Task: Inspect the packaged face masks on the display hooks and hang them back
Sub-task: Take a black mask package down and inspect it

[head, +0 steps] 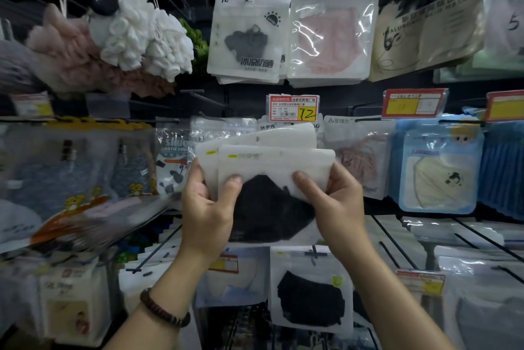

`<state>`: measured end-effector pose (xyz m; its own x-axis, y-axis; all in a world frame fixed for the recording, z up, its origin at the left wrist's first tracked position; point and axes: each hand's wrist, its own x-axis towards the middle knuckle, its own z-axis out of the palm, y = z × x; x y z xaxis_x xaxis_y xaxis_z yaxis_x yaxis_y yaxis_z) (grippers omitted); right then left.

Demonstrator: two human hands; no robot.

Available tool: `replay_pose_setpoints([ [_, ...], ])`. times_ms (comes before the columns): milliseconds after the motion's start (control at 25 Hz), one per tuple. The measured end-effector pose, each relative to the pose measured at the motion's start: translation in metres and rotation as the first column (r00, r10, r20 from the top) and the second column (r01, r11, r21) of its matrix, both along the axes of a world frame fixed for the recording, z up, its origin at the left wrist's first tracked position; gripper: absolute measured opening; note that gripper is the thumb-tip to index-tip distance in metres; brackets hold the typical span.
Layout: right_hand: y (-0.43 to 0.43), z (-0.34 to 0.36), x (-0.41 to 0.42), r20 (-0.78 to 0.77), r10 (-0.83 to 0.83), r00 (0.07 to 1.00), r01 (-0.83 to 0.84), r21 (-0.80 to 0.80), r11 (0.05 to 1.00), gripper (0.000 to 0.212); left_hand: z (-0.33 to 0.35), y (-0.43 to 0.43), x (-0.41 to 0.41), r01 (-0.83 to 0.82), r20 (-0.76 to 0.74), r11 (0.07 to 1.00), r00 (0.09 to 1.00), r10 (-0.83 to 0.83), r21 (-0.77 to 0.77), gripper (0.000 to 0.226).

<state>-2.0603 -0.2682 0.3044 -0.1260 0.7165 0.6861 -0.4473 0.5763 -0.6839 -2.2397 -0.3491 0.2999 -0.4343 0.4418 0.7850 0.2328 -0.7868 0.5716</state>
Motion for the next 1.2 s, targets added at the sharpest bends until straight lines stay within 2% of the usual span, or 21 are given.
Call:
replay_pose_setpoints([
  [120, -0.017, -0.003, 0.003, -0.012, -0.009, 1.0, 0.009, -0.014, 1.0, 0.021, 0.001, -0.014, 0.014, 0.084, 0.065, 0.996, 0.994, -0.084, 0.004, 0.028],
  [240, -0.034, -0.01, 0.009, -0.023, -0.055, 0.998, 0.054, -0.06, 0.997, 0.021, -0.007, -0.024, 0.027, 0.054, 0.157, 0.998, 0.986, -0.049, -0.024, 0.026],
  [400, -0.048, -0.031, 0.018, 0.064, -0.181, 0.981, 0.188, -0.118, 0.975, 0.018, -0.028, -0.026, 0.039, 0.068, 0.208, 0.991, 0.977, -0.043, -0.112, 0.016],
  [480, -0.053, -0.043, 0.021, 0.021, -0.235, 0.972, 0.236, -0.129, 0.963, 0.025, -0.044, -0.024, 0.039, 0.048, 0.207, 0.982, 0.978, -0.01, -0.181, 0.012],
  [560, -0.057, -0.055, 0.022, -0.066, -0.264, 0.962, 0.253, -0.142, 0.957, 0.04, -0.055, -0.024, 0.04, -0.003, 0.185, 0.972, 0.982, 0.048, -0.237, 0.016],
  [720, -0.061, -0.079, 0.021, -0.132, -0.333, 0.934, 0.304, -0.196, 0.932, 0.048, -0.07, -0.027, 0.052, 0.078, 0.259, 0.973, 0.966, -0.02, -0.217, 0.025],
  [800, -0.062, -0.09, 0.019, -0.134, -0.371, 0.919, 0.333, -0.238, 0.912, 0.047, -0.082, -0.026, 0.057, -0.038, 0.261, 0.977, 0.961, 0.093, -0.208, 0.02],
  [960, -0.061, -0.111, 0.022, -0.087, -0.44, 0.894, 0.399, -0.294, 0.868, 0.044, -0.105, -0.021, 0.068, -0.254, 0.339, 0.949, 0.89, 0.305, -0.186, 0.011],
  [1200, -0.06, -0.151, 0.026, -0.076, -0.468, 0.88, 0.405, -0.395, 0.825, 0.04, -0.15, -0.009, 0.072, -0.32, 0.359, 0.912, 0.845, 0.397, -0.255, 0.009],
])
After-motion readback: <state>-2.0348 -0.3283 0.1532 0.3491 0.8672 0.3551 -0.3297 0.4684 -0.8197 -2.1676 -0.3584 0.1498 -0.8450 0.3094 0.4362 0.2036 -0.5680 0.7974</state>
